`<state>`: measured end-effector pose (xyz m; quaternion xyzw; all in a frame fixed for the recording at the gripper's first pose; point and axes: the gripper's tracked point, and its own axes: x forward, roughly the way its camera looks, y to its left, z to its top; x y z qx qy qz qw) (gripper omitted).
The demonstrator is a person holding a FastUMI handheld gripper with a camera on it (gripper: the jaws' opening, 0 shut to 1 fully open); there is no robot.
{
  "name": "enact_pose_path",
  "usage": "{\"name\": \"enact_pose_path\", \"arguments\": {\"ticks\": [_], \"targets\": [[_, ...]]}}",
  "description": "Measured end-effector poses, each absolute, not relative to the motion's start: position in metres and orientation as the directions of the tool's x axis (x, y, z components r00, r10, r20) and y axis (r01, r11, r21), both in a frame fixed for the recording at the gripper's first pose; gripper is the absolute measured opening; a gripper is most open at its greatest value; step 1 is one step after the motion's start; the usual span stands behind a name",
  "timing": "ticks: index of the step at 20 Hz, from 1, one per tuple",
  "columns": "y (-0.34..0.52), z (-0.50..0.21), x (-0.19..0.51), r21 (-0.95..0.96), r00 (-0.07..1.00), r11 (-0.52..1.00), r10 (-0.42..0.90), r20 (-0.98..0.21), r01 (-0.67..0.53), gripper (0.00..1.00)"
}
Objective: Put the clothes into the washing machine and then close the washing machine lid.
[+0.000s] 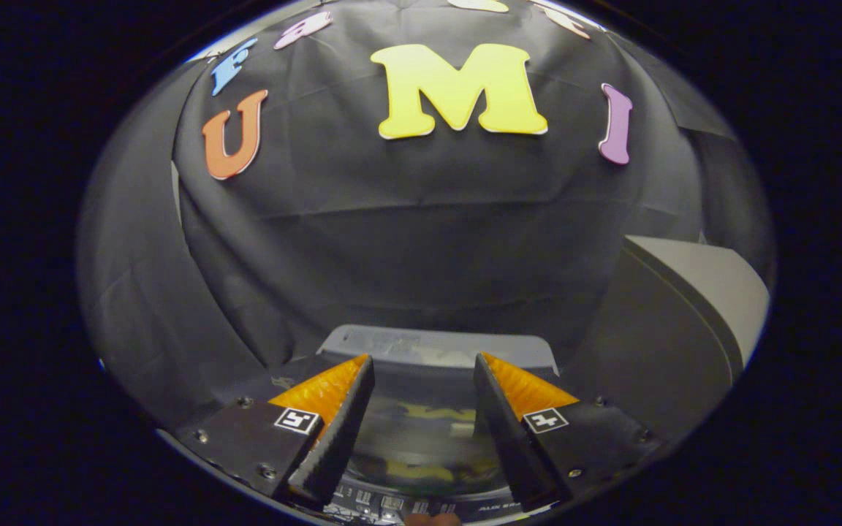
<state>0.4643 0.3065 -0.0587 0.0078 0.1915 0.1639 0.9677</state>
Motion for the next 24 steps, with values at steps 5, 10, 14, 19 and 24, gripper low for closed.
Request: {"name": "enact_pose_path", "arguments": {"ticks": [5, 10, 14, 19, 24], "targets": [[0.29, -0.087, 0.407, 0.061, 0.867, 0.943, 0.325, -0.377, -0.327, 0.87], [0.257, -0.08, 0.328, -0.047, 0.89, 0.927, 0.343, -0.302, -0.373, 0.87], [0.205, -0.071, 0.256, -0.124, 0.906, 0.915, 0.348, -0.24, -0.384, 0.9], [0.123, -0.054, 0.179, -0.059, 0.941, 0.948, 0.302, -0.153, -0.314, 0.9], [0.04, -0.035, 0.116, -0.051, 0.974, 0.974, 0.217, -0.067, -0.221, 0.9]]}}
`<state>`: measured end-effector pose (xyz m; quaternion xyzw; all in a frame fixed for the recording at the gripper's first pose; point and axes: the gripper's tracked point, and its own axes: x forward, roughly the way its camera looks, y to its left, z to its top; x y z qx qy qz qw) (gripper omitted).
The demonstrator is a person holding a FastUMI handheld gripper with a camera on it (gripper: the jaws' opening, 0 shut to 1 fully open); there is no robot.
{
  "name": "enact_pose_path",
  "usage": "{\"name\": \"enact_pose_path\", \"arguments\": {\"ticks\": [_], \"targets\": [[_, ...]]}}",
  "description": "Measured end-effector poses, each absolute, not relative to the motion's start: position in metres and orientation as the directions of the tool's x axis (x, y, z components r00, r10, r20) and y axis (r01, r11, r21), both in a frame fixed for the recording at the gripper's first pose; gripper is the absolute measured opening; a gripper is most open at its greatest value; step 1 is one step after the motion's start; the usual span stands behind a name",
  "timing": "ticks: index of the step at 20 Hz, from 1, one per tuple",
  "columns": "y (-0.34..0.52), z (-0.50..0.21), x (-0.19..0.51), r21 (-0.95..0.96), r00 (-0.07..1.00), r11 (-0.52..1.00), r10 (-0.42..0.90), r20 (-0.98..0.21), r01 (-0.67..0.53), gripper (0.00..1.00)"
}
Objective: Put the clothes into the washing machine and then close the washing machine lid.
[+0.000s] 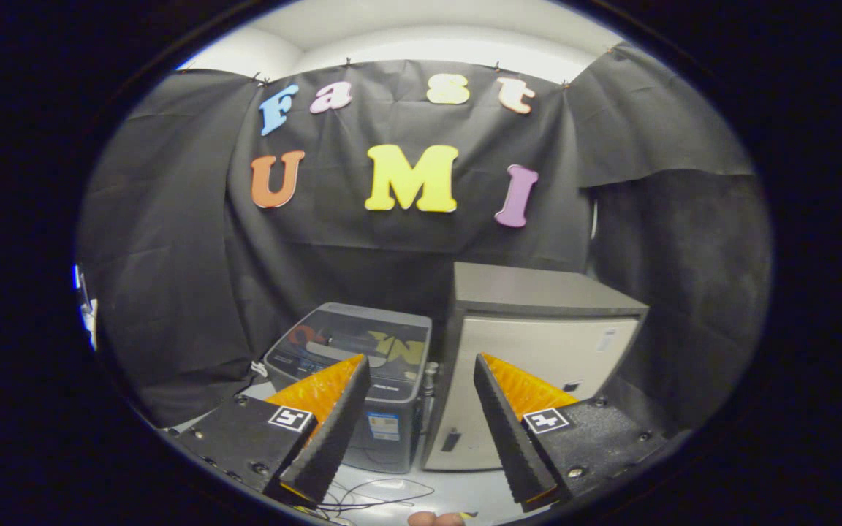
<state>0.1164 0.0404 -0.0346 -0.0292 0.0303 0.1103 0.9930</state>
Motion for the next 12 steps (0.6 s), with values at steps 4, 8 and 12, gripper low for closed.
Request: {"name": "enact_pose_path", "arguments": {"ticks": [4, 8, 12], "targets": [[-0.011, -0.031, 0.076, -0.044, 0.98, 0.98, 0.193, -0.04, -0.195, 0.9], [-0.042, -0.034, 0.047, -0.078, 0.977, 0.974, 0.21, -0.028, -0.212, 0.9], [-0.051, -0.037, 0.029, -0.066, 0.965, 0.963, 0.26, -0.022, -0.261, 0.9]]}}
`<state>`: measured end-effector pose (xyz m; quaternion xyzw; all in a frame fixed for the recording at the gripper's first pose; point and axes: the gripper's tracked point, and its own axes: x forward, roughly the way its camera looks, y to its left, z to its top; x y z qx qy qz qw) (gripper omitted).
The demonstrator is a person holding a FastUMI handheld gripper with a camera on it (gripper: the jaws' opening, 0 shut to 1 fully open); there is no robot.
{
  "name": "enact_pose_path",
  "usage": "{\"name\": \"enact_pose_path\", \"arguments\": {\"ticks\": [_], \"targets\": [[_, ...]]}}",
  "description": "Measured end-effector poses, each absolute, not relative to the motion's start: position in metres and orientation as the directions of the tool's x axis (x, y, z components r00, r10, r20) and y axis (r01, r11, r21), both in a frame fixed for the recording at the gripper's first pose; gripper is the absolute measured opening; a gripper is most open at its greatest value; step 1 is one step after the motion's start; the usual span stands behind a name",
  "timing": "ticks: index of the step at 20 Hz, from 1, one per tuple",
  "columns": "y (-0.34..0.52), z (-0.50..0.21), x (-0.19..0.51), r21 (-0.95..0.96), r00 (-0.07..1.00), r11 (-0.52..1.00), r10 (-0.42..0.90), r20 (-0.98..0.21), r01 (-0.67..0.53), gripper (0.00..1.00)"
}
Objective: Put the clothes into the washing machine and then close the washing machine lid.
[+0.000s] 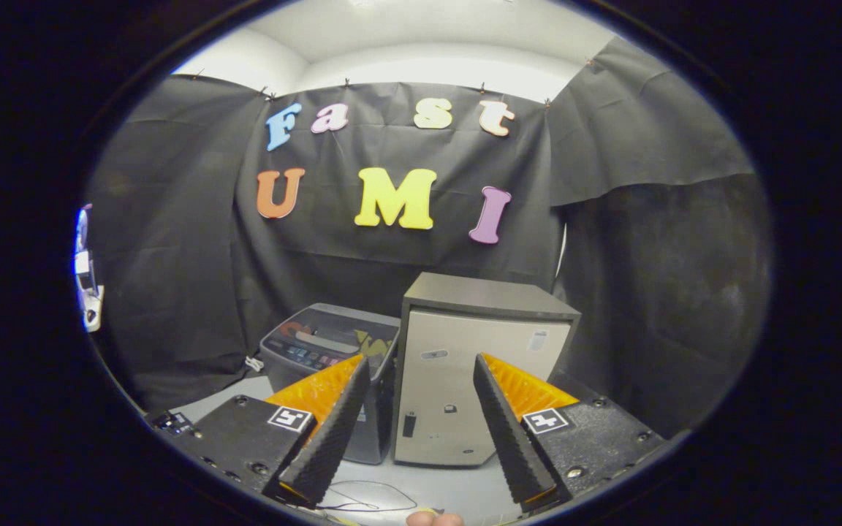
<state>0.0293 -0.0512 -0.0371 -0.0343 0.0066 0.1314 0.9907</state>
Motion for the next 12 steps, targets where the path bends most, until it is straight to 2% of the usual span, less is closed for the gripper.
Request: {"name": "enact_pose_path", "arguments": {"ticks": [12], "targets": [[-0.089, -0.035, 0.017, -0.043, 0.95, 0.949, 0.312, -0.015, -0.313, 0.9]]}}
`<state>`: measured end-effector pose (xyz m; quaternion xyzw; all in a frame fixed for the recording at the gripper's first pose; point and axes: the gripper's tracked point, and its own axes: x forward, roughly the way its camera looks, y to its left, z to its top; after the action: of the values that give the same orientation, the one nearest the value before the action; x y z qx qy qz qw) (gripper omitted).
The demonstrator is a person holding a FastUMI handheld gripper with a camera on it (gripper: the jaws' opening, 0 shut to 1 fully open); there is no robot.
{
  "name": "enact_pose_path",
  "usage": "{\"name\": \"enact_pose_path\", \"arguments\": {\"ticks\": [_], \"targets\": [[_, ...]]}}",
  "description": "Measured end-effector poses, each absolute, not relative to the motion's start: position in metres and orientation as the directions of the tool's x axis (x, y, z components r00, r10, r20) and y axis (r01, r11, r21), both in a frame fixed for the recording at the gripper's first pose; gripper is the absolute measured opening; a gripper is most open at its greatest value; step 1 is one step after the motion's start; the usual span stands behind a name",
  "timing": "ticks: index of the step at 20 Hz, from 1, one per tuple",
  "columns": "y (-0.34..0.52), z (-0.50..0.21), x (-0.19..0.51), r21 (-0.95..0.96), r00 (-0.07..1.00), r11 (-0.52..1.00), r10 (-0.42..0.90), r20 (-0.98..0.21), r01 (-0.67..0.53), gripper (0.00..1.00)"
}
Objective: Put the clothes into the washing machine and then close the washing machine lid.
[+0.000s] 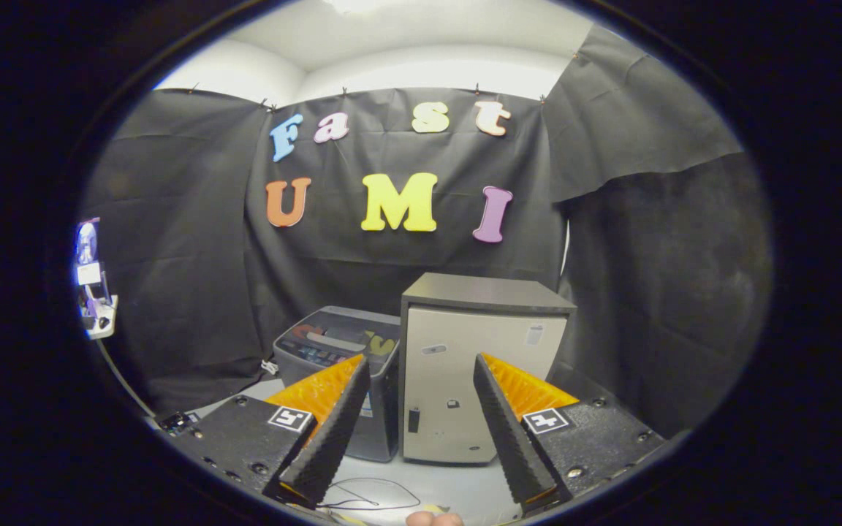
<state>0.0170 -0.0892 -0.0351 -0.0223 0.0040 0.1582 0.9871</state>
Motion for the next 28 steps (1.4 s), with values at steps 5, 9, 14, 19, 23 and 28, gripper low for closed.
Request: {"name": "enact_pose_path", "arguments": {"ticks": [5, 9, 14, 19, 23, 28], "targets": [[-0.093, -0.041, 0.021, -0.056, 0.94, 0.939, 0.339, -0.022, -0.34, 0.9], [-0.091, -0.049, 0.021, -0.043, 0.938, 0.937, 0.345, -0.036, -0.346, 0.9], [-0.091, -0.05, 0.025, -0.056, 0.938, 0.937, 0.344, -0.034, -0.345, 0.9], [-0.093, -0.056, 0.028, -0.03, 0.947, 0.947, 0.317, -0.045, -0.319, 0.91], [-0.089, -0.056, 0.026, -0.038, 0.945, 0.945, 0.323, -0.041, -0.325, 0.9], [-0.089, -0.053, 0.026, -0.034, 0.944, 0.944, 0.327, -0.033, -0.328, 0.9]]}}
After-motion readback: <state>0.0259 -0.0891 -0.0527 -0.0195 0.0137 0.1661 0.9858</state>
